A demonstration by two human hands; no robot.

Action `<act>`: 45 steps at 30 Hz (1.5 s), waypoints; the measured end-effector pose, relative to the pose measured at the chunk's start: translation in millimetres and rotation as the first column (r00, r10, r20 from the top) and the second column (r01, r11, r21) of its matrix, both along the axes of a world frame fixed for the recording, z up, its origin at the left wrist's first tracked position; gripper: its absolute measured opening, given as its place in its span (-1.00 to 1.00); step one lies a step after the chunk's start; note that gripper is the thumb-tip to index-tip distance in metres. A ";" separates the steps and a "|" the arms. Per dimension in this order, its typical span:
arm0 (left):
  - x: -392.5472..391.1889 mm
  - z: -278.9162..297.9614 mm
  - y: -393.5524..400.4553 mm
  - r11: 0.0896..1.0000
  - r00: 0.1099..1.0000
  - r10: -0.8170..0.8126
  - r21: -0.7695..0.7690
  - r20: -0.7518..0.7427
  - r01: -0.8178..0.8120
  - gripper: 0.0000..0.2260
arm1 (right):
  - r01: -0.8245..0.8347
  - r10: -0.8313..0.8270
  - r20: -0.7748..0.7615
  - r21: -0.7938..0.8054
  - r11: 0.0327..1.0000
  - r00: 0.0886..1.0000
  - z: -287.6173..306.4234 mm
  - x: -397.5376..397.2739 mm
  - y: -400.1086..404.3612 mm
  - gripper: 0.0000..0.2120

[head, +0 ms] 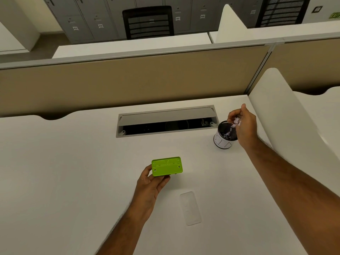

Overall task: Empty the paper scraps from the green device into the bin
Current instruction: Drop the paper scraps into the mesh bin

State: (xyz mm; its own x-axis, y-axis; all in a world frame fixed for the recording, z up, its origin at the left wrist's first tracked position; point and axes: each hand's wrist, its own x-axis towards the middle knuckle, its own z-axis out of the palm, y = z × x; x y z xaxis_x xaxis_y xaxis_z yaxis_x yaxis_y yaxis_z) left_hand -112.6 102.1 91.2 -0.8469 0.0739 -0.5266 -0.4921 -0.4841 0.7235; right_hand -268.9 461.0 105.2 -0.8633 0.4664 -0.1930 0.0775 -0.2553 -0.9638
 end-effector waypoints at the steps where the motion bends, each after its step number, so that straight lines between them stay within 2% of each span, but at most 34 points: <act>1: -0.1 0.0 0.1 1.000 1.000 0.000 0.000 0.001 0.000 -0.60 | -0.018 0.018 0.000 -0.001 1.000 1.000 0.4 0.9 0.1 -0.45; 10: 3.1 2.4 0.6 1.000 1.000 -0.011 0.001 -0.005 0.011 -0.62 | -0.158 0.159 -0.004 0.049 0.986 0.987 4.6 15.8 -1.8 -0.23; 17: 4.7 1.4 -0.7 1.000 1.000 -0.006 -0.010 0.002 0.006 -0.61 | -0.222 0.224 -0.013 0.070 0.972 0.975 8.8 17.6 -3.9 -0.24; 27: 4.0 -0.5 -2.3 1.000 1.000 0.001 -0.014 0.006 -0.001 -0.59 | -0.330 0.310 0.131 0.180 0.927 0.942 15.5 19.4 -5.1 -0.23; 33: 4.1 -1.4 -3.1 1.000 1.000 0.001 -0.016 0.010 0.000 -0.60 | -0.397 0.373 0.163 0.154 0.905 0.913 20.2 24.5 -4.7 -0.04; 37: 4.2 -1.9 -2.8 1.000 1.000 0.000 -0.015 0.009 0.000 -0.59 | -0.325 0.325 0.017 -0.012 0.946 0.946 22.8 23.3 -4.6 -0.15; 41: 4.4 -1.7 -2.8 1.000 1.000 -0.001 -0.018 0.012 0.001 -0.59 | -0.251 0.252 0.008 -0.092 0.964 0.968 25.4 22.8 -4.7 -0.19; 45: 5.2 -1.3 -2.9 1.000 1.000 -0.003 -0.012 0.019 0.003 -0.58 | -0.243 0.246 0.030 -0.086 0.966 0.969 24.9 23.7 -2.3 -0.23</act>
